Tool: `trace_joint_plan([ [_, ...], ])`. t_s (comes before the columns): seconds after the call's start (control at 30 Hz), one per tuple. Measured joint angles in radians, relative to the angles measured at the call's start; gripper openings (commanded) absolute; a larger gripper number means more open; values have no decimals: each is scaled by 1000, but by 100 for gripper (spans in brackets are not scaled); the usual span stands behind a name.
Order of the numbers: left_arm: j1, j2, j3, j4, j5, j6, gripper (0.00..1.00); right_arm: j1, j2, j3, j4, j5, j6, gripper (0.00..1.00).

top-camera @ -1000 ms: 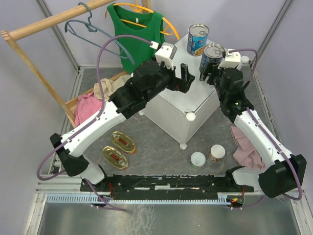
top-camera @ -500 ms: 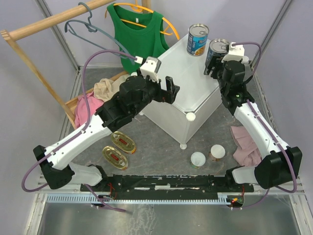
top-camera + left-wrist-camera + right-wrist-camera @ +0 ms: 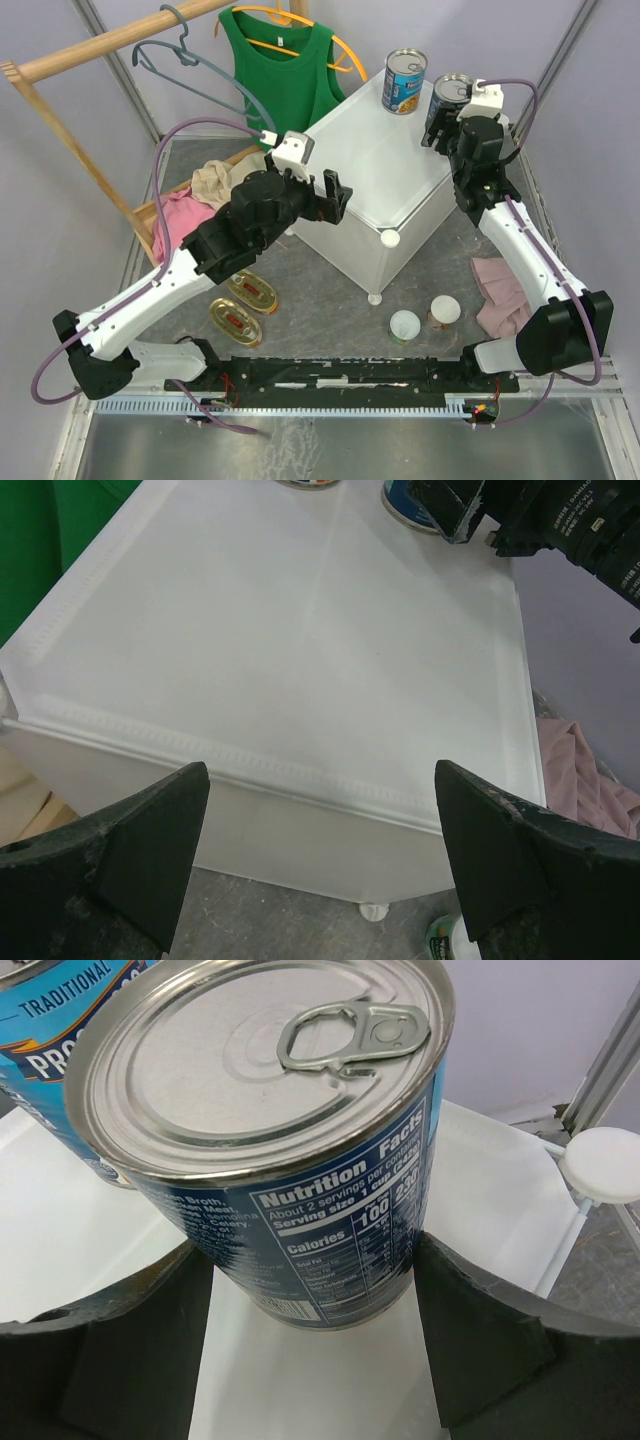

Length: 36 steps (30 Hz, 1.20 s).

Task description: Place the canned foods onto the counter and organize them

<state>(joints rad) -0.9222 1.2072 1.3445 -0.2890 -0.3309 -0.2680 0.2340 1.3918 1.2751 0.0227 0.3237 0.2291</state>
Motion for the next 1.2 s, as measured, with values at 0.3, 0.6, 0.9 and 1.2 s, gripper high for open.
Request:
trace_joint_plan([
  [0.3,0,-18,-31,-1,-9,0,99,-6,10,10,-1,-2,1,76],
  [0.6,0,-25,-48,-2,-10,0,99,-8,10,11,-21,-12,8,94],
  [0.9,0,-37,-59,-2,-27,0,99,-14,-4,10,-62,-12,6,99],
  [1.2,0,-60,-71,-8,-35,0,99,-16,-53,5,-130,-11,10,99],
])
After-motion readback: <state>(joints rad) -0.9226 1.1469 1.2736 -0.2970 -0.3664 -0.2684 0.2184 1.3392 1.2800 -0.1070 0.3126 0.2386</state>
